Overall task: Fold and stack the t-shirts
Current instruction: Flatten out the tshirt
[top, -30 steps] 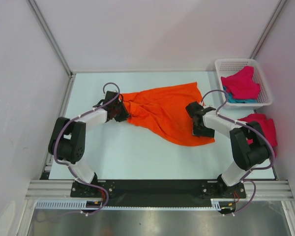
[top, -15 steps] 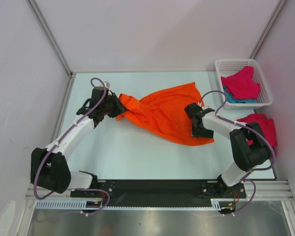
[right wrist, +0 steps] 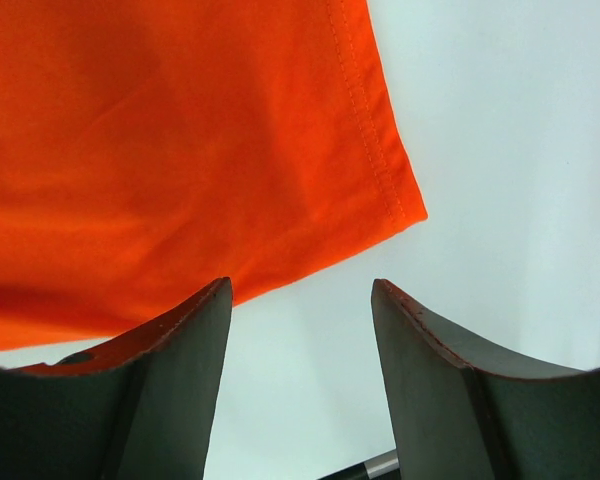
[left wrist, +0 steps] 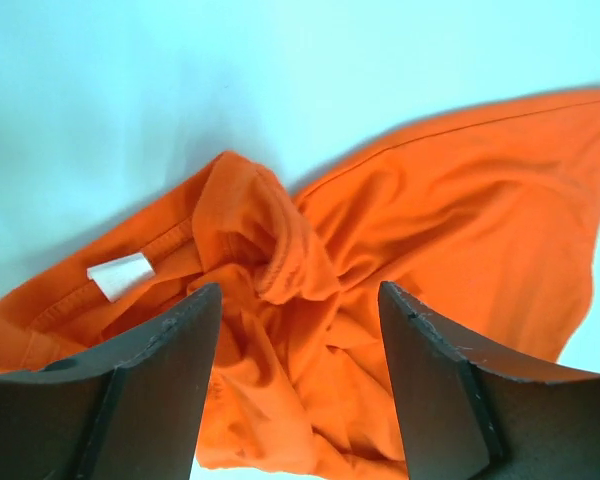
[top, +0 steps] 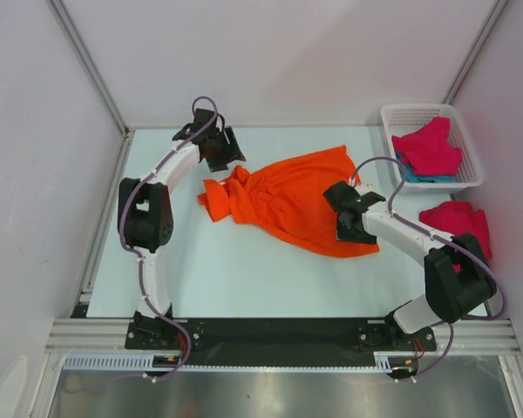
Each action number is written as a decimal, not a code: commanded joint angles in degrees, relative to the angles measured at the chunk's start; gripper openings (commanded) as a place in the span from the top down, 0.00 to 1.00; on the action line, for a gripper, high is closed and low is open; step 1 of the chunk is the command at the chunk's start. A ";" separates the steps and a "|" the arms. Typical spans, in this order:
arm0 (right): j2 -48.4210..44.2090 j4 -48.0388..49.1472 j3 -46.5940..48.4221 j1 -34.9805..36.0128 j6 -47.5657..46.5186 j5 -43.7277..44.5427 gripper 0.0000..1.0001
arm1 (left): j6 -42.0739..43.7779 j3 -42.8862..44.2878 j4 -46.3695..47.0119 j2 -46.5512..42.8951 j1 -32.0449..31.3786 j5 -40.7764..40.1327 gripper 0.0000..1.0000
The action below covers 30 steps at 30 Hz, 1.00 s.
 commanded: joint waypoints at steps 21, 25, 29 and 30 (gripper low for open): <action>3.04 -1.93 2.90 6.25 3.66 2.53 0.37 | -2.43 -41.59 16.19 -23.47 -4.19 2.76 0.31; 2.77 -2.19 2.64 5.38 3.23 2.88 0.37 | -3.05 -42.74 17.95 -21.88 -4.55 2.85 0.31; 2.86 -1.84 1.85 3.97 3.05 2.79 0.36 | -3.66 -43.53 20.05 -21.09 -4.63 2.68 0.33; 2.86 -1.58 1.67 3.53 2.96 2.62 0.37 | -3.66 -43.70 20.41 -20.57 -4.63 2.59 0.34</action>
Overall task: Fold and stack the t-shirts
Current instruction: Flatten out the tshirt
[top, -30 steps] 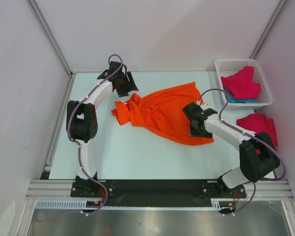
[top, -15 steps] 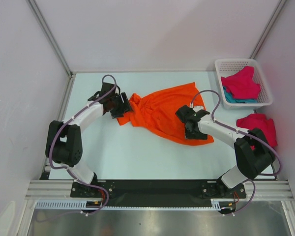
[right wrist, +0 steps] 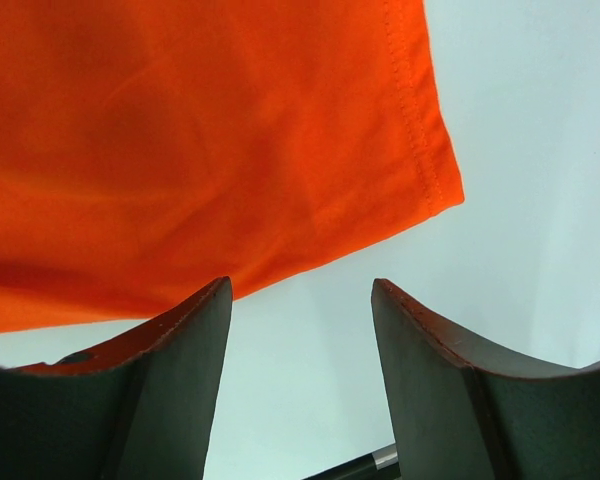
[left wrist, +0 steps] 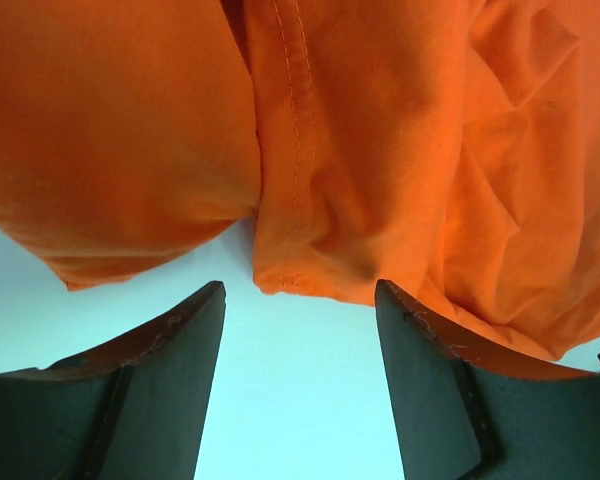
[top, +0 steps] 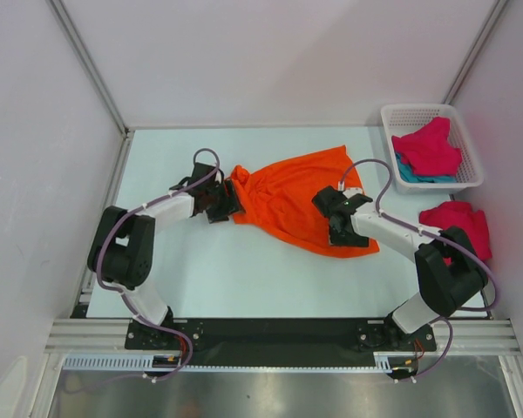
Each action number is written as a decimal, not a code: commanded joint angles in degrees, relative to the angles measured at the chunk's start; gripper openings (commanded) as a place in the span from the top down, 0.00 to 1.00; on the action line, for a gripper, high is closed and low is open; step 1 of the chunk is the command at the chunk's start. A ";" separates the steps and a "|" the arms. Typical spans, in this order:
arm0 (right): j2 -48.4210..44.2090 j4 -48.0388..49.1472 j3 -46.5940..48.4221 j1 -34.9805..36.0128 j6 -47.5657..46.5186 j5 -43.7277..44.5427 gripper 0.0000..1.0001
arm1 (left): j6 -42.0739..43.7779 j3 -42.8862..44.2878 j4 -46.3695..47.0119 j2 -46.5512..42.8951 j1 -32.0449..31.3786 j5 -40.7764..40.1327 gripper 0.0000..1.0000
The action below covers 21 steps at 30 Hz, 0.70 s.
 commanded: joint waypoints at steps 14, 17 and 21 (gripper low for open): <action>-0.92 1.38 -2.03 -5.34 -0.43 0.21 0.36 | -1.79 1.53 4.73 0.89 -0.66 2.42 1.00; -1.28 1.82 -2.65 -6.57 -0.52 0.29 0.36 | -0.91 2.67 1.30 -3.92 -0.66 2.95 1.00; -2.24 2.43 -3.44 -8.42 -0.78 0.21 0.36 | 0.32 7.05 -5.46 -12.46 -0.57 0.85 1.00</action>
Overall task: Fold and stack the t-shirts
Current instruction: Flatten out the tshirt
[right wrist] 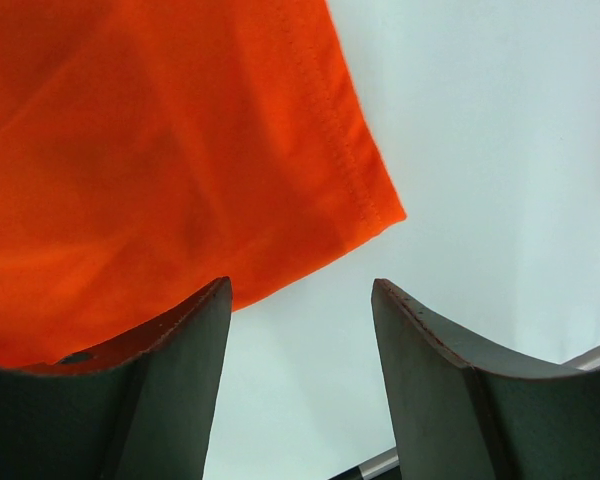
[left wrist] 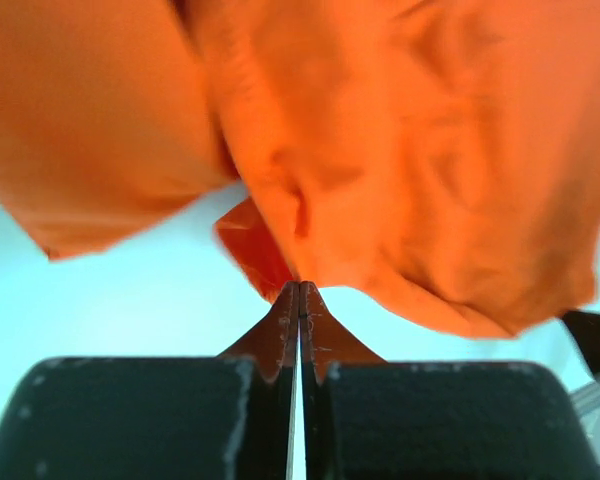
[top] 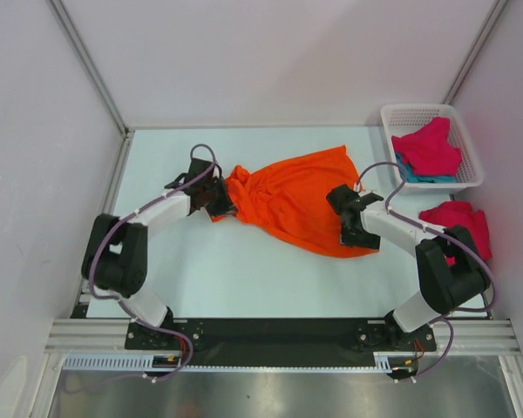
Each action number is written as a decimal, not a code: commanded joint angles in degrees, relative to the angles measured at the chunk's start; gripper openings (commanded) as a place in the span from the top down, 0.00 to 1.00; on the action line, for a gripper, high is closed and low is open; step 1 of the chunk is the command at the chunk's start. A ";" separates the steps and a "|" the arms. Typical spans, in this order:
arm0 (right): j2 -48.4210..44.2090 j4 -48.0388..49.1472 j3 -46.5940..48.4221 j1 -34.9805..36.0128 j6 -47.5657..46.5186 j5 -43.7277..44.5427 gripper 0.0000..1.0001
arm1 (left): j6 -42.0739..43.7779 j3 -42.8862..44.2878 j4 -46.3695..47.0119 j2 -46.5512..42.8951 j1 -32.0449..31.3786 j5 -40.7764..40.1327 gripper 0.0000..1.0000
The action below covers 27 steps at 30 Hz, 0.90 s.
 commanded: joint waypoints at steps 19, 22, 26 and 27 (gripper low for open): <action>-6.99 3.12 -5.65 -4.09 -0.20 -1.05 0.36 | -0.98 2.33 -12.47 -33.03 -0.26 0.06 1.00; -5.59 3.30 -4.52 -3.03 0.16 -1.14 0.36 | -0.63 0.13 -11.33 -32.15 -0.35 -1.17 1.00; -3.13 2.86 -2.14 -1.71 0.51 -0.35 0.36 | -0.10 -3.56 -9.74 -28.99 -0.35 -2.14 1.00; -2.51 2.77 -1.70 -1.45 0.51 -0.26 0.36 | -0.10 -5.13 -8.96 -28.38 -0.35 -2.32 0.98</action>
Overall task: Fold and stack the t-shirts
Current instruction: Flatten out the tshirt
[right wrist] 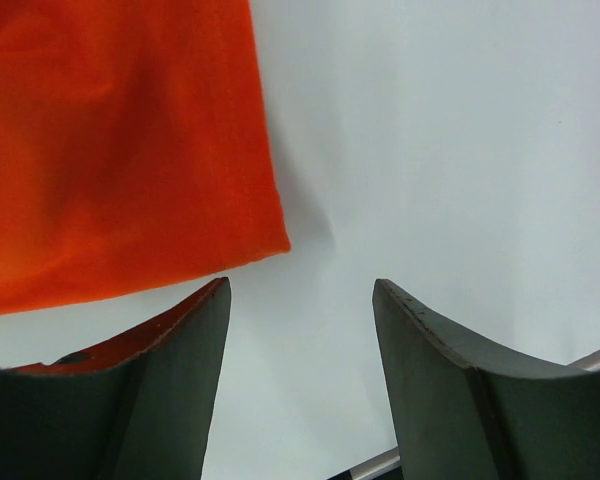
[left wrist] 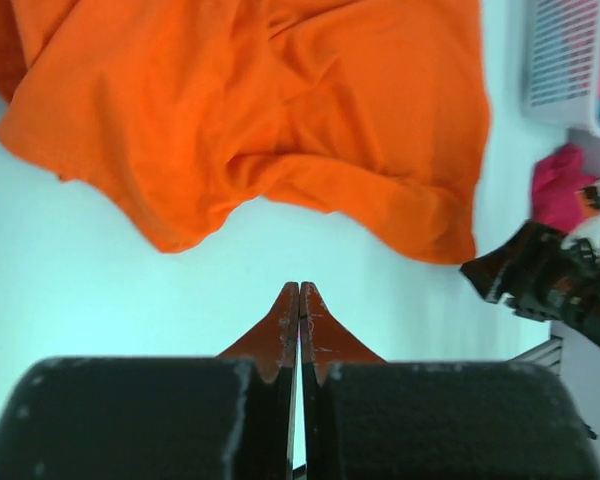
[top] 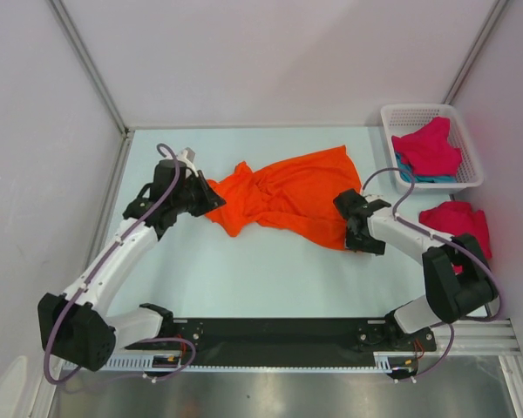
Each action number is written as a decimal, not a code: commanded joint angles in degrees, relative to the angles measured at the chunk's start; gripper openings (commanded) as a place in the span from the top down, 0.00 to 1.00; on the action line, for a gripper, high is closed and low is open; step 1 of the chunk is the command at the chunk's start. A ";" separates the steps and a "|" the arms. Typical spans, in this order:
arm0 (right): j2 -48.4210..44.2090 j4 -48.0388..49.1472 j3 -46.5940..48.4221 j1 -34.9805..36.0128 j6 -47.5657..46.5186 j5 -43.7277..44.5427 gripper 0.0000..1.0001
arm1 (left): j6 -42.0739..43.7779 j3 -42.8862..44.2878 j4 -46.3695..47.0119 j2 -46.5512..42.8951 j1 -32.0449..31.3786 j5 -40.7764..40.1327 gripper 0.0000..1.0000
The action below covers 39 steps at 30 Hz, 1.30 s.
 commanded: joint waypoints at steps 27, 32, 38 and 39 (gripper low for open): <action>7.29 2.25 6.32 2.21 1.01 -0.22 0.36 | 5.02 8.49 2.46 32.87 6.77 -23.24 0.29; 8.43 2.25 6.76 2.30 0.92 -0.49 0.36 | 5.37 9.11 4.73 34.28 7.38 -22.54 0.30; 9.49 2.17 6.93 2.30 0.92 -0.40 0.36 | 4.58 8.32 8.86 36.04 7.30 -17.19 0.34; 9.66 2.08 7.02 2.30 0.92 -0.22 0.36 | 4.32 7.88 9.22 36.39 7.30 -16.65 0.35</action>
